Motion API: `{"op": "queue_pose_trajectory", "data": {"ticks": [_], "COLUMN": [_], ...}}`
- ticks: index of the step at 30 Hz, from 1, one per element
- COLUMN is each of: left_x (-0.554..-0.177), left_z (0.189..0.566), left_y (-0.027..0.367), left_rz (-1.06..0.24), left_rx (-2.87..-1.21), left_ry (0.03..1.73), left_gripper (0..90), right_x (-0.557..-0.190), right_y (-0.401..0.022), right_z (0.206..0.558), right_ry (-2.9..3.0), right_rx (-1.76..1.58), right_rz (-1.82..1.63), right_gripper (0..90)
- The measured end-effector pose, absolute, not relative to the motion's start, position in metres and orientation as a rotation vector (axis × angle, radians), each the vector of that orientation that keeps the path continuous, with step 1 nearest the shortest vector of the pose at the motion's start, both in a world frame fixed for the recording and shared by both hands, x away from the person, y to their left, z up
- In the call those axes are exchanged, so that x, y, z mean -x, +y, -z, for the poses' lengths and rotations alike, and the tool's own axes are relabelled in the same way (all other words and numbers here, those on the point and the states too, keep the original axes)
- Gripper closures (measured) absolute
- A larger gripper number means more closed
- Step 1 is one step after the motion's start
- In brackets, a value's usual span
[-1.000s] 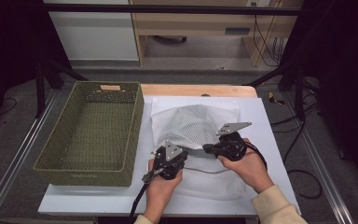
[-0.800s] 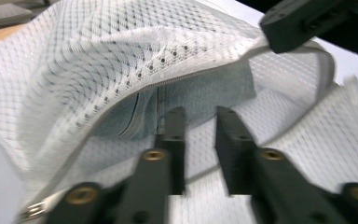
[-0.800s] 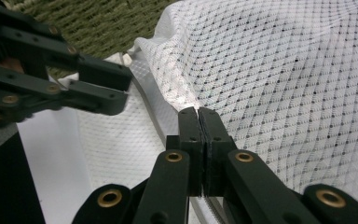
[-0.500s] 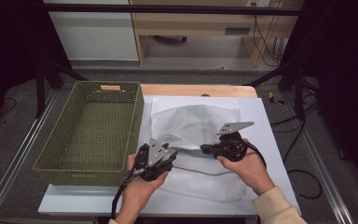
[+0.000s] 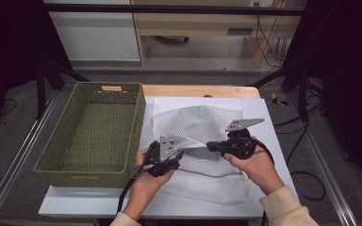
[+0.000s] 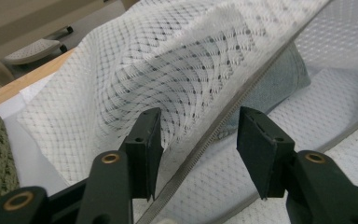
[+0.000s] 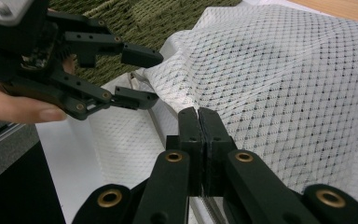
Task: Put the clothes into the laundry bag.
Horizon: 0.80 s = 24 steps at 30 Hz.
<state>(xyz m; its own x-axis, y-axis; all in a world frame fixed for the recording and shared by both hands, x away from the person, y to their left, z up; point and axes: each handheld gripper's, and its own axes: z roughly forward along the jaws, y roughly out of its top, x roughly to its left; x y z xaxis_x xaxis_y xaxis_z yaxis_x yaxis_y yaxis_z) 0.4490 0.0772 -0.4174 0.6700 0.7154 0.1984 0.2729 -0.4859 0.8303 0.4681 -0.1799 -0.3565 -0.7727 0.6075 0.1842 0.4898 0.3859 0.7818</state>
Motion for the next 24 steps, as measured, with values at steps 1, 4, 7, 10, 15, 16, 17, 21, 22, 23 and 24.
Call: {"op": "queue_pose_trajectory", "data": {"ticks": [1, 4, 7, 10, 15, 16, 17, 21, 22, 23, 24], "left_x": [-0.449, -0.451, -0.453, -0.45, -0.44, -0.438, -0.436, -0.428, -0.426, -0.423, -0.421], "left_z": [0.418, 0.418, 0.419, 0.417, 0.415, 0.416, 0.416, 0.417, 0.417, 0.418, 0.42], "left_y": [0.076, 0.076, 0.077, 0.077, 0.079, 0.08, 0.081, 0.084, 0.085, 0.086, 0.086], "left_rz": [-0.69, -0.703, -0.669, -0.647, -0.621, -0.62, -0.613, -0.598, -0.593, -0.594, -0.589], "left_rx": [-2.059, -2.067, -2.08, -2.087, -2.108, -2.108, -2.11, -2.108, -2.121, -2.127, -2.119], "left_ry": [0.768, 0.781, 0.799, 0.805, 0.795, 0.793, 0.795, 0.794, 0.788, 0.785, 0.788], "left_gripper": [51.8, 64.3, 78.6, 88.1, 88.6, 88.7, 88.7, 88.7, 88.7, 88.7, 88.8], "right_x": [-0.468, -0.468, -0.468, -0.468, -0.465, -0.464, -0.463, -0.458, -0.456, -0.454, -0.453], "right_y": [-0.18, -0.181, -0.183, -0.184, -0.186, -0.186, -0.186, -0.184, -0.184, -0.184, -0.183], "right_z": [0.356, 0.357, 0.359, 0.365, 0.374, 0.376, 0.378, 0.387, 0.389, 0.391, 0.393], "right_ry": [2.502, 2.501, 2.507, 2.515, 2.518, 2.52, 2.523, 2.527, 2.529, 2.528, 2.531], "right_rx": [-1.0, -1.007, -1.011, -1.005, -1.025, -1.023, -1.025, -1.017, -1.012, -1.013, -1.01], "right_rz": [-1.34, -1.336, -1.328, -1.305, -1.306, -1.304, -1.303, -1.309, -1.307, -1.307, -1.31], "right_gripper": [89.4, 89.4, 89.4, 89.4, 89.4, 89.4, 89.4, 89.4, 89.4, 89.4, 89.4]}}
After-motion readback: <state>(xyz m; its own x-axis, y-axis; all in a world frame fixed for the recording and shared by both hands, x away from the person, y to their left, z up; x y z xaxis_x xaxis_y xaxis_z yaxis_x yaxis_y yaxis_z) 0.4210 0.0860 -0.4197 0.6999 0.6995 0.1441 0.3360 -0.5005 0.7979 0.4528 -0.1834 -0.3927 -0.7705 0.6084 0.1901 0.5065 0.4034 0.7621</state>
